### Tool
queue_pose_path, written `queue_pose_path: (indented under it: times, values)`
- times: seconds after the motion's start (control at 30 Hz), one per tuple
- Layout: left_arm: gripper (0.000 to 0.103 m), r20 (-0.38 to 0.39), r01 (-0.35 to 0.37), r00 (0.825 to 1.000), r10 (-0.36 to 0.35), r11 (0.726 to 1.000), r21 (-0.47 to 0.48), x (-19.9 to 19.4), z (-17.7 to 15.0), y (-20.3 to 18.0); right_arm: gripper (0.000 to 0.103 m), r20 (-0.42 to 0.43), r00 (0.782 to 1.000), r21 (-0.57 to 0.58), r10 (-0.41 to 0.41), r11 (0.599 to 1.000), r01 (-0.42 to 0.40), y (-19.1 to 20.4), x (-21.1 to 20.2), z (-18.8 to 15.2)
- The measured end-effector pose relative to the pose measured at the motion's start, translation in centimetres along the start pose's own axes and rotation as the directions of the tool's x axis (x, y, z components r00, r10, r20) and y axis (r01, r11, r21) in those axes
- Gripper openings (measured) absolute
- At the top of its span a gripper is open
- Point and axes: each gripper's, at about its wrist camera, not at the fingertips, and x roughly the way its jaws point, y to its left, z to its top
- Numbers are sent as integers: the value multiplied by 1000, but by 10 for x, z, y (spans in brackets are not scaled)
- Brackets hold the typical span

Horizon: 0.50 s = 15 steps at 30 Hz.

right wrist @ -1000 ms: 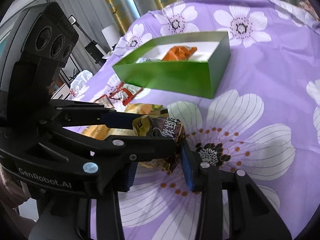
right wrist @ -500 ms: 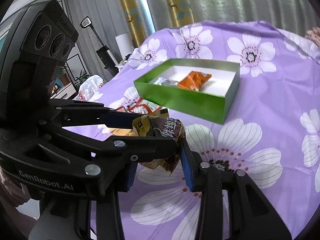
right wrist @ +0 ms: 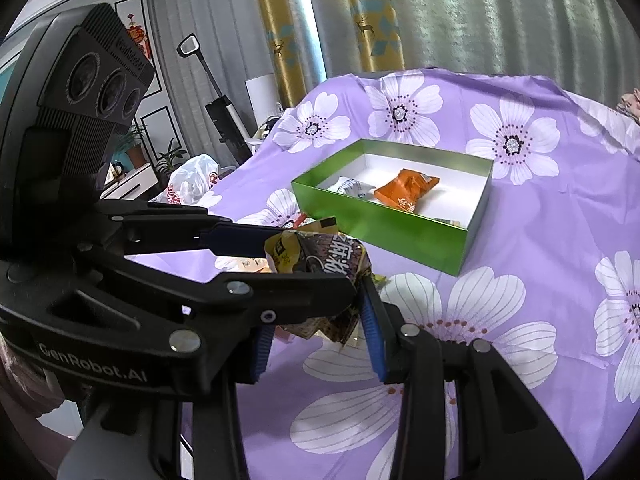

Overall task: Organize snacks
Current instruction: 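Carry the gold-wrapped snack into the green box and open the left gripper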

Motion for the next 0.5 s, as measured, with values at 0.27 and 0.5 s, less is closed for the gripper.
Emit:
queue_pose_path:
  times: [0.27,0.5]
  values:
    - [50,24,-3,1000,3,1000,-3,-9,0,6,40,5,1000,-27,9,1000,-8,9,0,7]
    - [50,43,-14,999,14,1000,-7,-9,8,16,40,8,1000,-54,-4,999,4,12,9,18]
